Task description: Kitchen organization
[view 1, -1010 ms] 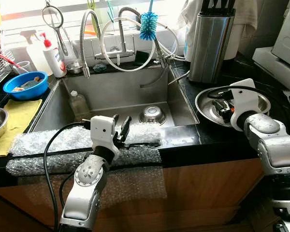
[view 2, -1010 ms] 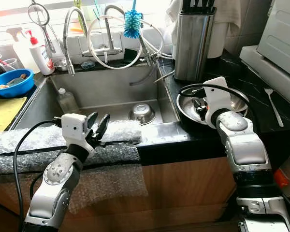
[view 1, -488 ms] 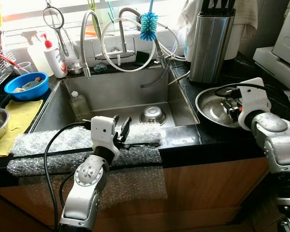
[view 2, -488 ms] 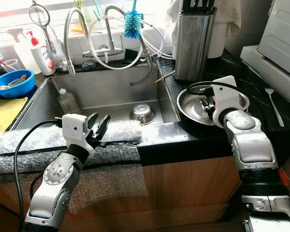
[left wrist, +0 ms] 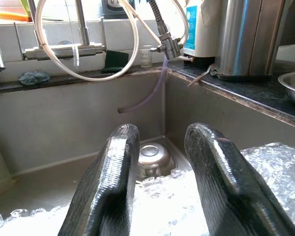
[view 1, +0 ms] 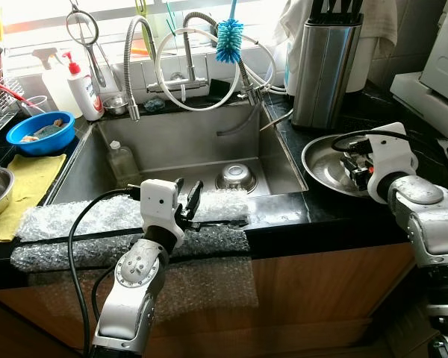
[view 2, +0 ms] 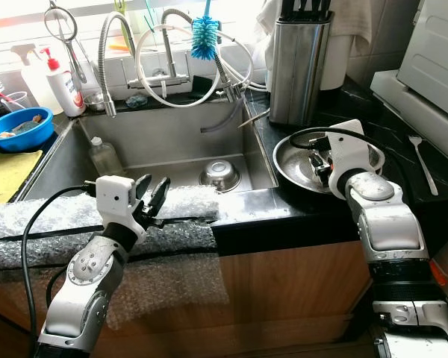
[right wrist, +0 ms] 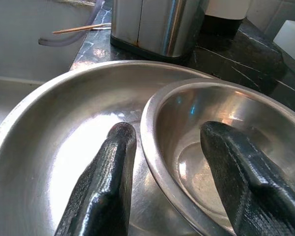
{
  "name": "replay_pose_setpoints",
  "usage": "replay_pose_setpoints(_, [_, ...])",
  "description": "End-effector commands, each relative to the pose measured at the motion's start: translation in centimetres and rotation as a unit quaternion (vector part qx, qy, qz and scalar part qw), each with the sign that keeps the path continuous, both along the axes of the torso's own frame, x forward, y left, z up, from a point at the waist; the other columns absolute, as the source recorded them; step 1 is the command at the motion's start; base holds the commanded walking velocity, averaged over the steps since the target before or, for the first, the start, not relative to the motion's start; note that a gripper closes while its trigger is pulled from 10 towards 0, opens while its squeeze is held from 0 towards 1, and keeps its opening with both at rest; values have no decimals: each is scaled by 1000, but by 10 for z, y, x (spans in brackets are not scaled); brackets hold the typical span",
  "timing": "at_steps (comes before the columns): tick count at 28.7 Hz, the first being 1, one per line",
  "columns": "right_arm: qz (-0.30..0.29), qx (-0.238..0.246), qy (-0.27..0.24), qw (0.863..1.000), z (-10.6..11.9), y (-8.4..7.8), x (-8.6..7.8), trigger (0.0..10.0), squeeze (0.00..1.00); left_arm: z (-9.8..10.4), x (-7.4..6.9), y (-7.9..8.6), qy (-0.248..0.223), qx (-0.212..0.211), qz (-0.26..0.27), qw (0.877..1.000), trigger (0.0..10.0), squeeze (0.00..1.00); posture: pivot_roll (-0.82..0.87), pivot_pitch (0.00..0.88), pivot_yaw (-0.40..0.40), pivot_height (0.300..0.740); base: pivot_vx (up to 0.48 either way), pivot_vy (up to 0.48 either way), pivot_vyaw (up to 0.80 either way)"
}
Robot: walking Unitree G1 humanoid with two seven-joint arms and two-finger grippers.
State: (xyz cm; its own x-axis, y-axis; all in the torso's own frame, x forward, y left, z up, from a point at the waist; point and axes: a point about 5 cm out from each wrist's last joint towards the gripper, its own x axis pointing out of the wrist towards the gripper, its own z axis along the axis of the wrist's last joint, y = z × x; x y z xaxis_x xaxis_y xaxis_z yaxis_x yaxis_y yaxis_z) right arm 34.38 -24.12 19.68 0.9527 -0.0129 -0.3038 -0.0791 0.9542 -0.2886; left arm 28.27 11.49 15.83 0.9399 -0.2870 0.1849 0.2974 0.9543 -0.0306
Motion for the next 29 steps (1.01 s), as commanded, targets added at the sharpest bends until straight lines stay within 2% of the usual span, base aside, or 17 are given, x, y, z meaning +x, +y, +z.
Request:
replay_pose_setpoints(1, [11, -1, -9, 1000, 6, 5, 3, 10000, 0, 5, 2, 2, -5, 2, 3, 1000, 10000, 0, -112, 0, 104, 740, 0, 0, 0])
replay_pose_setpoints(11, [3, -13, 5, 1000, -1, 1, 3, 10000, 0, 4, 2, 2, -3, 2, 1, 1000, 10000, 0, -109, 0, 104, 740, 0, 0, 0])
replay_pose_setpoints(12, [5, -13, 5, 1000, -1, 1, 3, 5255, 0, 4, 2, 2, -3, 3, 1, 1000, 10000, 0, -109, 0, 105, 740, 0, 0, 0])
replay_pose_setpoints(13, [5, -14, 5, 1000, -1, 2, 3, 5255, 0, 4, 2, 2, -3, 3, 1, 1000, 10000, 0, -109, 0, 105, 740, 0, 0, 0])
replay_pose_setpoints(14, [7, -14, 5, 1000, 0, 2, 3, 0, 0, 4, 2, 2, -3, 3, 1, 1000, 10000, 0, -108, 0, 105, 740, 0, 0, 0])
replay_pose_setpoints(29, [16, -12, 0, 1000, 1, 6, 5, 0, 0, 4, 3, 3, -3, 7, 3, 1000, 10000, 0, -104, 0, 104, 740, 0, 0, 0])
